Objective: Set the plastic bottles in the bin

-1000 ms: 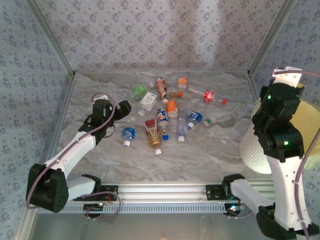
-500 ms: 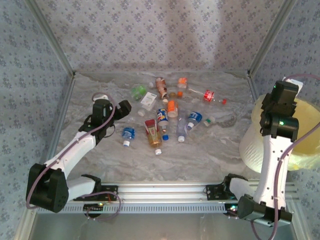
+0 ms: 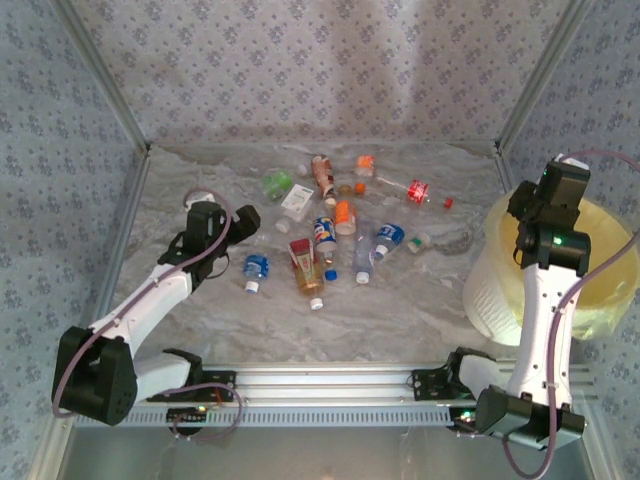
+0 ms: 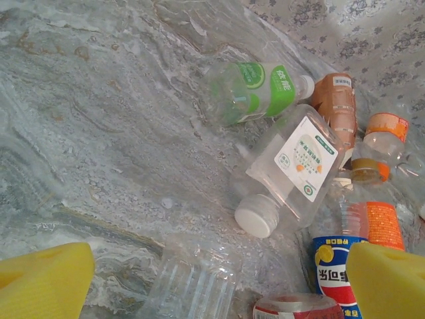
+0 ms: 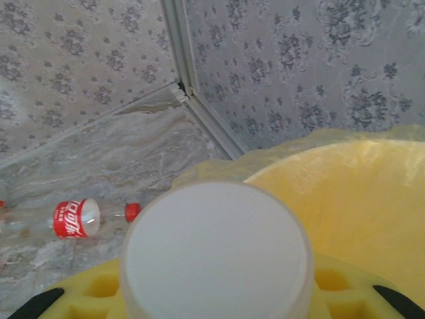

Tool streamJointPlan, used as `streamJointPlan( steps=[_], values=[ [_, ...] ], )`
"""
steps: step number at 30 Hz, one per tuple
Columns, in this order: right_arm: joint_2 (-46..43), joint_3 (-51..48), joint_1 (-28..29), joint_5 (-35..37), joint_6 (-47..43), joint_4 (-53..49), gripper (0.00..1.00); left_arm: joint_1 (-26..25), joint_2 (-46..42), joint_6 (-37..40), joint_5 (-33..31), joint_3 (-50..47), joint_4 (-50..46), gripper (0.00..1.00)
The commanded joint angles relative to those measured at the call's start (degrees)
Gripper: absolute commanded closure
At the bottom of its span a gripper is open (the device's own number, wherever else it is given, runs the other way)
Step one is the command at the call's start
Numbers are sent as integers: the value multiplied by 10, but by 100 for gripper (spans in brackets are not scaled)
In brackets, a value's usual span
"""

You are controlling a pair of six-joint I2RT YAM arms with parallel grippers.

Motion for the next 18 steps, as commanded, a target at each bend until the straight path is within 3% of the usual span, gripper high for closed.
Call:
streamJointPlan(
  steps=[1,9,13,18],
  values=[
    [-2,-5,4,-21,23,19,59,0,-10,-1,-13,-2,-4,2],
    [-14,-4,4,78,19,-8,7,0,-18,0,-24,4,-25,2],
    [-31,-7,4,87,15,1,0,1,-27,1,-51,8,-48,2],
    [-52,8,6,91,20,-1,0,9,-25,21,-58,22,-102,2]
  ],
)
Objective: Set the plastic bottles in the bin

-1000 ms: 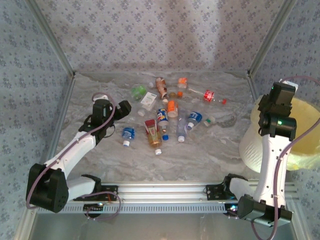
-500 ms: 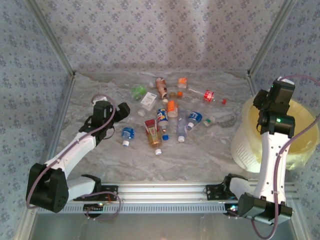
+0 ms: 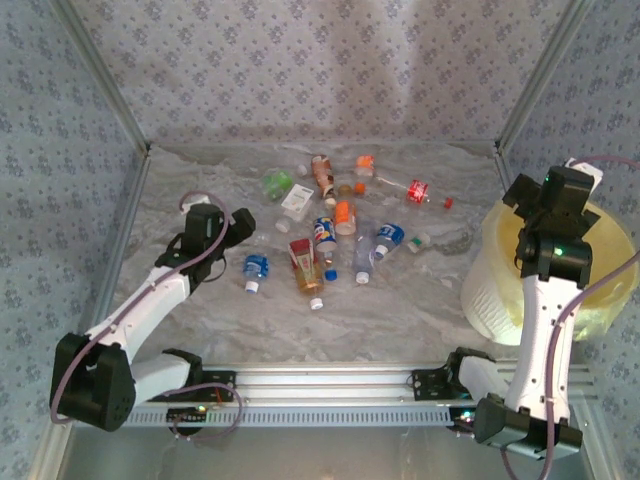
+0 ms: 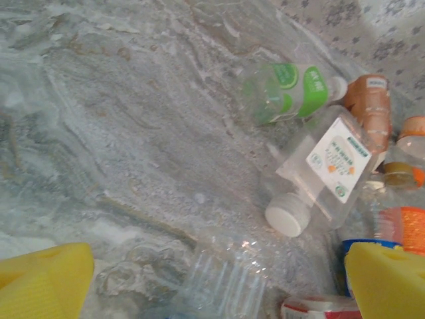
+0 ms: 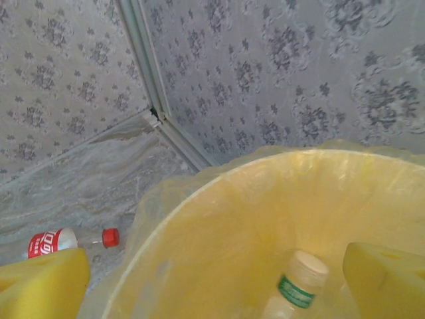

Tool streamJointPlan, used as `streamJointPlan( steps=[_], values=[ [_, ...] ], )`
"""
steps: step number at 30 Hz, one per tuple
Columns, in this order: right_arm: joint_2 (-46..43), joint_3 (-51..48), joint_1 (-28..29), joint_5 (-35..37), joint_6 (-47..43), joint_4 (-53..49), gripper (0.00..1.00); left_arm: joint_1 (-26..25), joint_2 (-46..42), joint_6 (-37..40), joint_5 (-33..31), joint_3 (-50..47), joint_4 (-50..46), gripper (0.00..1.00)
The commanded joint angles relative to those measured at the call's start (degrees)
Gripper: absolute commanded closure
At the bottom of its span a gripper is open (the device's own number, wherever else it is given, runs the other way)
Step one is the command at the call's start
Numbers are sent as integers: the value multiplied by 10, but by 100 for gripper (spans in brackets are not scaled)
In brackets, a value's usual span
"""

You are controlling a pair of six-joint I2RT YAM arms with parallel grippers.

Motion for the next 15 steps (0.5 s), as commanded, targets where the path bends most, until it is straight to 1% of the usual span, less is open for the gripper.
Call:
streamJointPlan(
  steps=[1,2,4,7,10,11,13,15],
  values=[
    [-21,15,7,7,8,-5,0,11,-5,24,-14,26,-70,2],
    [-28,18,9,-9,8,0,0,16,-3,31,-10,30,-86,2],
    [-43,17,19,-73,4,20,0,28,2,46,12,38,-124,2],
    [-60,6,44,-166,2,58,0,41,14,74,68,48,-158,2],
    [-69,-16,90,-195,21,104,0,39,25,104,137,47,-158,2],
    [-71,-25,107,-201,25,120,0,34,25,110,145,44,-155,2],
    [-70,-42,156,-202,25,154,0,16,29,120,134,43,-156,2],
    [-64,-56,208,-199,12,182,0,-4,36,125,106,46,-163,2]
  ],
)
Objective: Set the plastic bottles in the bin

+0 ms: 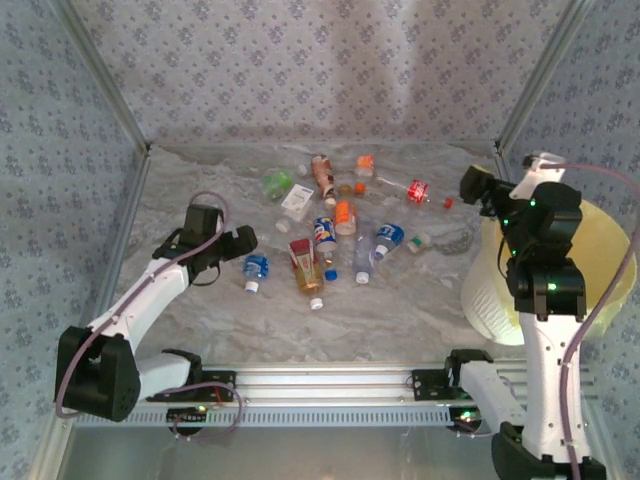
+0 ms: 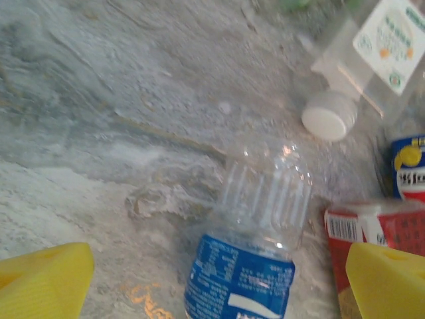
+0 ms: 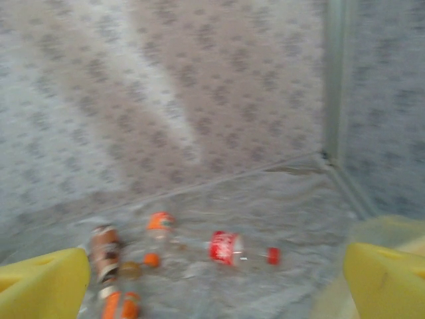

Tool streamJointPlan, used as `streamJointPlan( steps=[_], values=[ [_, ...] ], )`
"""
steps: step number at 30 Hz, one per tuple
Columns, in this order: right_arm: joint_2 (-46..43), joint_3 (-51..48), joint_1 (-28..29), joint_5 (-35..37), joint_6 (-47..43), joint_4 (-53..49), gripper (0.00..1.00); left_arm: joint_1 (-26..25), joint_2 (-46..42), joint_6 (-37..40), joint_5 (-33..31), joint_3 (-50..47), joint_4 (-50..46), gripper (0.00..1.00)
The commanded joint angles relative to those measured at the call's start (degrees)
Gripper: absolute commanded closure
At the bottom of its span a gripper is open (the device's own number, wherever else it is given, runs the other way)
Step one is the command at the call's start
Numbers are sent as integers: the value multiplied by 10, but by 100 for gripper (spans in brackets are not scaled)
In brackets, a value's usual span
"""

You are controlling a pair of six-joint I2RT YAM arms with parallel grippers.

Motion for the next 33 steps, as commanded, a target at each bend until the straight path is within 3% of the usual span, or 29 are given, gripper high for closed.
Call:
streamJointPlan(
  steps=[1,9,15,20,33],
  values=[
    [14,-23,73,-26,-15,78,0,-32,12,35,-5,15,-25,2],
    [64,-48,227,47,-83,141,0,-89,73,45,-74,21,-26,2],
    [112,-60,295,122,-100,166,0,-99,109,71,-45,13,2,2],
    [142,-67,314,121,-91,181,0,-117,148,108,-27,16,19,3],
    [163,-78,336,154,-100,193,0,-145,208,92,-126,16,52,22]
  ],
)
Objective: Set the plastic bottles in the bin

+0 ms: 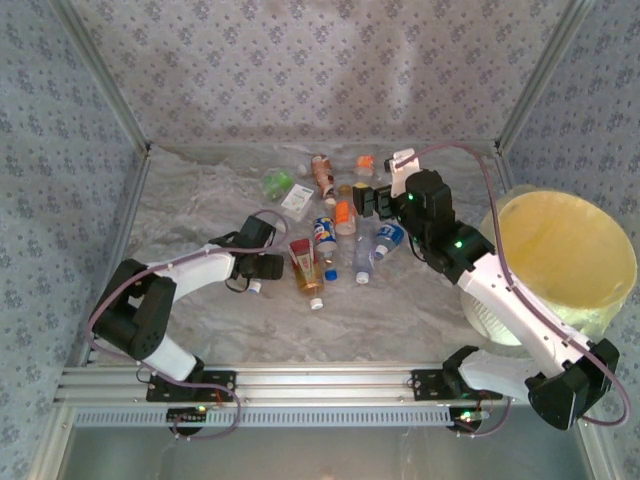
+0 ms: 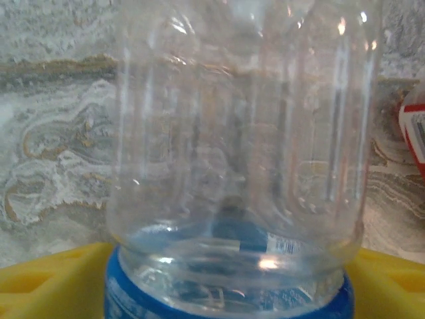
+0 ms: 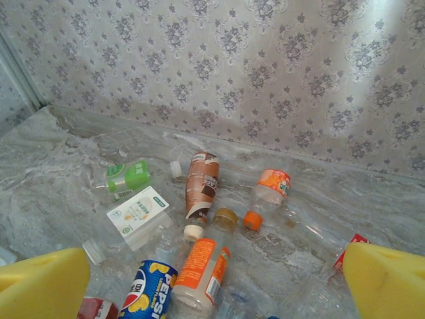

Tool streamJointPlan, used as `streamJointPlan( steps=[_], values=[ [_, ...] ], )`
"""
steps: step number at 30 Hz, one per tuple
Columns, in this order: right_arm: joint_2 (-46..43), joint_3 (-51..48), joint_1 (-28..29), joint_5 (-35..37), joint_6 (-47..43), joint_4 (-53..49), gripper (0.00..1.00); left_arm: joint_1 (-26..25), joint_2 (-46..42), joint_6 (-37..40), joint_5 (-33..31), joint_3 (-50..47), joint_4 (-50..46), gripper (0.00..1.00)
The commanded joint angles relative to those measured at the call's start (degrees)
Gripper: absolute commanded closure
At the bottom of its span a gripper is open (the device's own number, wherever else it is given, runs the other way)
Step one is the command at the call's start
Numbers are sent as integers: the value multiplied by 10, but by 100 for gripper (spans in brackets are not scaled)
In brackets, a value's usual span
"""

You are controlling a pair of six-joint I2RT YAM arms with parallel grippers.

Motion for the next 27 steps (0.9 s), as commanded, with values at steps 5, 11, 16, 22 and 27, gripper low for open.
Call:
streamJointPlan(
  steps=[5,11,16,22,27],
  values=[
    [-7,-24,8,53,19,15,0,-3,0,14,-15,-13,22,31],
    [7,-41,31,61,87,16,0,1,-30,26,-13,-12,21,39],
    [25,-56,43,78,193,33,0,7,-76,33,-3,-12,22,42],
    [62,-51,71,69,209,73,0,10,-160,27,12,-11,39,45],
    [81,-26,72,-37,210,107,0,11,-241,28,78,-10,76,45]
  ],
)
